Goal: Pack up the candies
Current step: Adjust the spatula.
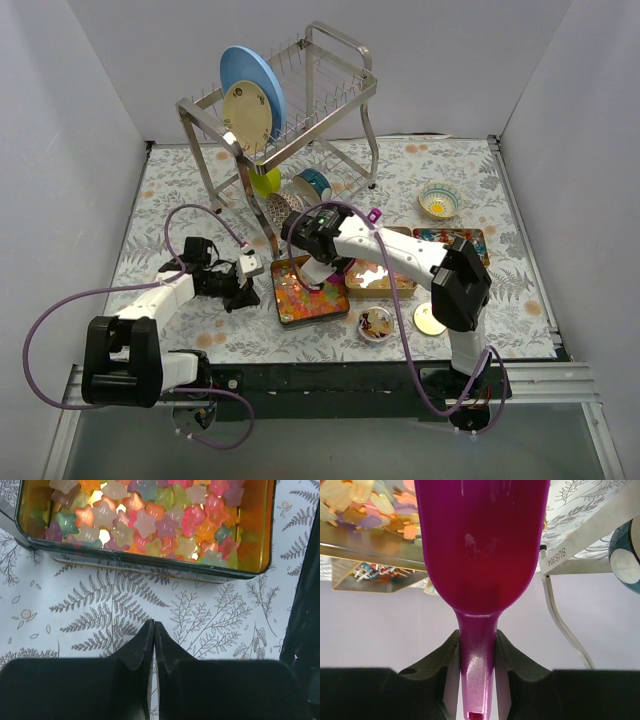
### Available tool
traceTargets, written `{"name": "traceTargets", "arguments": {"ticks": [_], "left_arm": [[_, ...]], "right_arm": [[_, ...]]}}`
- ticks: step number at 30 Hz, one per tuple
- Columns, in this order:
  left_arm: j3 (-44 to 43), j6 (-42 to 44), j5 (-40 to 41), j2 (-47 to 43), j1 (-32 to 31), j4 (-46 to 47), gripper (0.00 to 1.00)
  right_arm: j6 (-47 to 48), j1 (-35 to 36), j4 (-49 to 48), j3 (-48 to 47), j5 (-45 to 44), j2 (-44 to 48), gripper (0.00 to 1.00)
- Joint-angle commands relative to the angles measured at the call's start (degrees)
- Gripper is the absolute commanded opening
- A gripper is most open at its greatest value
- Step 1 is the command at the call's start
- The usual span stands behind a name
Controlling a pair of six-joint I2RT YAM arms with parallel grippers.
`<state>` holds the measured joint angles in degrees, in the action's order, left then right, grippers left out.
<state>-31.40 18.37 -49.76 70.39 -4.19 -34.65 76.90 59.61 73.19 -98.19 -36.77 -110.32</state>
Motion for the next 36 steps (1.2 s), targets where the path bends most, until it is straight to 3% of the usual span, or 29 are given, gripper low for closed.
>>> {"name": "traceTargets", "arguments": {"ticks": [1,13,21,26,29,30,36], "left_arm": [[0.63,-1.67,-7.71,0.88,0.58,6.26,0.00],[6.17,-3.60,-15.10,2.04,0.58,8.55,0.00],[6.18,-3.26,-16.60,0.10,0.58,7.15,0.02],[-1.37,-1.32,-19.49,-0.25,0.93,-3.29,0.02],[-4.72,-6.91,-22.91,0.36,1.02,-2.19,0.00],[-5.07,-13.56,-23.71,0.62,1.02,-0.08,0.00],[-4.64,-30.74,-24.51,-0.25,1.02,14.60,0.00]], "right_arm": [[4.66,1.46,1.69,-2.26,-10.85,-3.39,0.01],[2.38,3.05,1.78,-3.23,-22.63,-11.31,0.01],[-0.35,5.07,1.70,-6.90,-20.89,-14.04,0.01],[-0.96,4.98,1.69,-9.13,-15.79,-11.33,0.01],[-3.59,4.90,1.61,-7.02,-11.67,-8.34,0.01],[-4.56,4.81,1.69,-6.84,-10.26,-7.02,0.01],[-12.56,3.58,1.69,-7.63,0.11,-2.72,0.01]]}}
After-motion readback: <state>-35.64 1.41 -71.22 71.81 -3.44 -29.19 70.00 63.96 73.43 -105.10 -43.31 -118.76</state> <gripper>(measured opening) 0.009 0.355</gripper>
